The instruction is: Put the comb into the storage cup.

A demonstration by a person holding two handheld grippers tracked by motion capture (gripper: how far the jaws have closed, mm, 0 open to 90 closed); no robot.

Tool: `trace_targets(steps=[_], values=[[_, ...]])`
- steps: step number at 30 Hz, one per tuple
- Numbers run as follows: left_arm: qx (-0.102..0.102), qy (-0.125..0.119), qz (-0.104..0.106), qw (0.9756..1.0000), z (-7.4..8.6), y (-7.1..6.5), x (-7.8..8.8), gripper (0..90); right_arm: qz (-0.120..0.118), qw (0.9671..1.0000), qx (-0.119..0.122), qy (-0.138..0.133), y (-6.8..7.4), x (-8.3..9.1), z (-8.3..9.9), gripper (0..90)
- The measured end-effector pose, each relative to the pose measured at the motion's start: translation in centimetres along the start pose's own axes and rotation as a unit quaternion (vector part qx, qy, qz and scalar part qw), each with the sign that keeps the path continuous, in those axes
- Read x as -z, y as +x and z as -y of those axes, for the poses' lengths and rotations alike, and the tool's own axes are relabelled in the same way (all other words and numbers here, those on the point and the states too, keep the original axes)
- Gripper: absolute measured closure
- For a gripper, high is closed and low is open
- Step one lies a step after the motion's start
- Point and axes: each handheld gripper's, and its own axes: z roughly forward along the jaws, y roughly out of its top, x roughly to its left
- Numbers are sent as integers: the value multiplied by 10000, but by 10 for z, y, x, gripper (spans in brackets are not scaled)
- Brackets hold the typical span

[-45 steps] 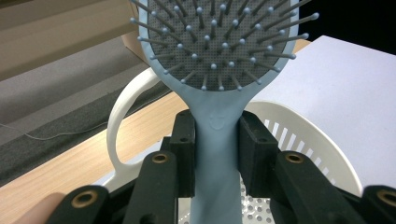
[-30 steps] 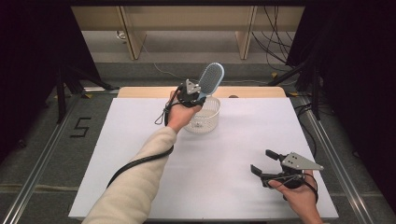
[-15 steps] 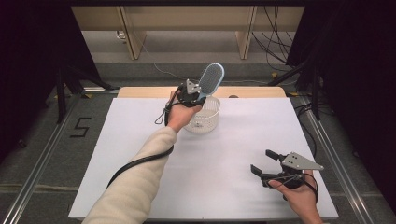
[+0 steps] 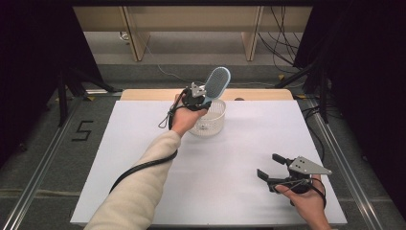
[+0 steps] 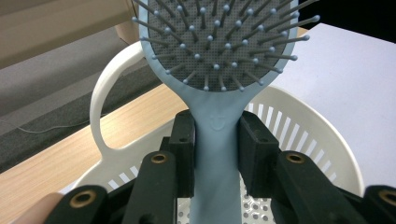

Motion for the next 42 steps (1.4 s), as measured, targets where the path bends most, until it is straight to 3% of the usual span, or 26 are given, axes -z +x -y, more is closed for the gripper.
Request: trace_targets(steps=[6, 7, 11, 18, 24, 35, 42], values=[[139, 121, 261, 9995, 3, 1, 0, 627, 6, 10000, 10, -7, 0, 0, 0, 155], [122, 183, 308, 9993, 3, 1, 0, 574, 5, 10000, -11, -19, 0, 0, 0, 155], [245, 29, 284, 9993, 1, 5, 6, 483, 6, 10000, 7, -7, 0, 0, 0, 155], [170, -104, 331, 9993, -5, 7, 21, 349, 6, 10000, -1, 13, 0, 0, 0, 155], [251, -38, 584, 9980, -3, 8, 29, 187, 11, 10000, 7, 11, 0, 0, 0, 155], [287, 37, 368, 9989, 10, 12, 49, 13, 11, 10000, -5, 7, 0, 0, 0, 155], [246, 41, 242, 9994, 24, 21, 70, 0, 13, 10000, -13, -3, 0, 0, 0, 155]])
